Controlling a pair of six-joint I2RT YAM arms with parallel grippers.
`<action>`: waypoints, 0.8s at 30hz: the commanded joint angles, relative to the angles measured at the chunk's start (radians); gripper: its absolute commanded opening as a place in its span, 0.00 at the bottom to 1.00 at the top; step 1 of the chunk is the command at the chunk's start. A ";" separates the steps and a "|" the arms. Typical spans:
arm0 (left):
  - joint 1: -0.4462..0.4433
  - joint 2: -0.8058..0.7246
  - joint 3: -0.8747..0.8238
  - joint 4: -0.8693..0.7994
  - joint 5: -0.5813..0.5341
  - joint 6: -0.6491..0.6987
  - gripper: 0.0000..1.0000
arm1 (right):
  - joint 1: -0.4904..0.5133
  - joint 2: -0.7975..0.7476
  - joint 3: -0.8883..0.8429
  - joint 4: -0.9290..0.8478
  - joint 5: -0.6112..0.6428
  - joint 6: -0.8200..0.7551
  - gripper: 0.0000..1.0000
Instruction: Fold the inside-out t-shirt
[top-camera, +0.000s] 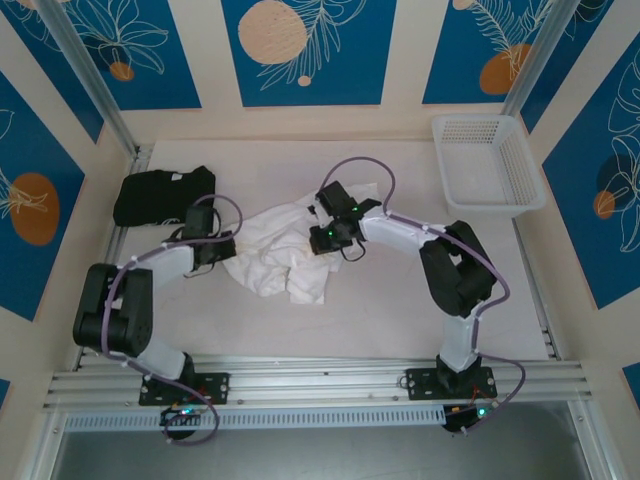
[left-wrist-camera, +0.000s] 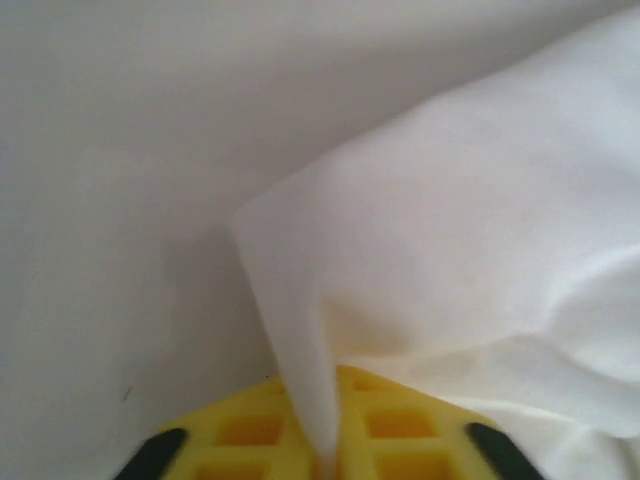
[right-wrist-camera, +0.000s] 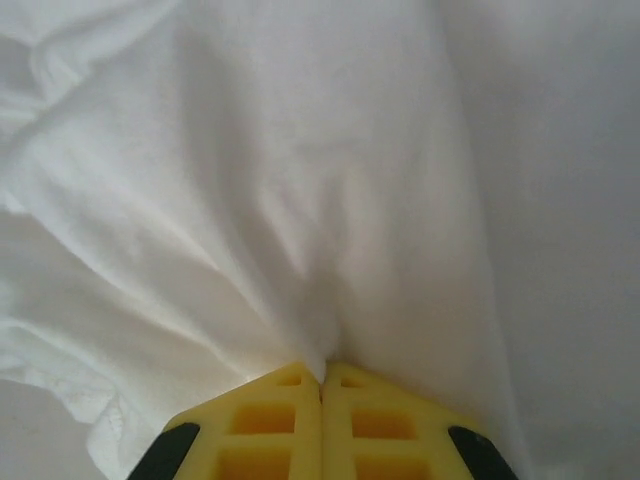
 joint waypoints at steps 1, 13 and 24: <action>0.000 -0.218 0.052 0.010 0.101 -0.041 0.03 | -0.044 -0.222 0.020 0.046 0.022 -0.052 0.00; -0.005 -0.637 0.315 0.199 0.222 -0.205 0.00 | -0.201 -0.637 0.254 0.111 0.042 -0.168 0.00; -0.005 -0.643 0.393 0.145 0.200 -0.160 0.00 | -0.279 -0.640 0.367 0.070 0.064 -0.212 0.00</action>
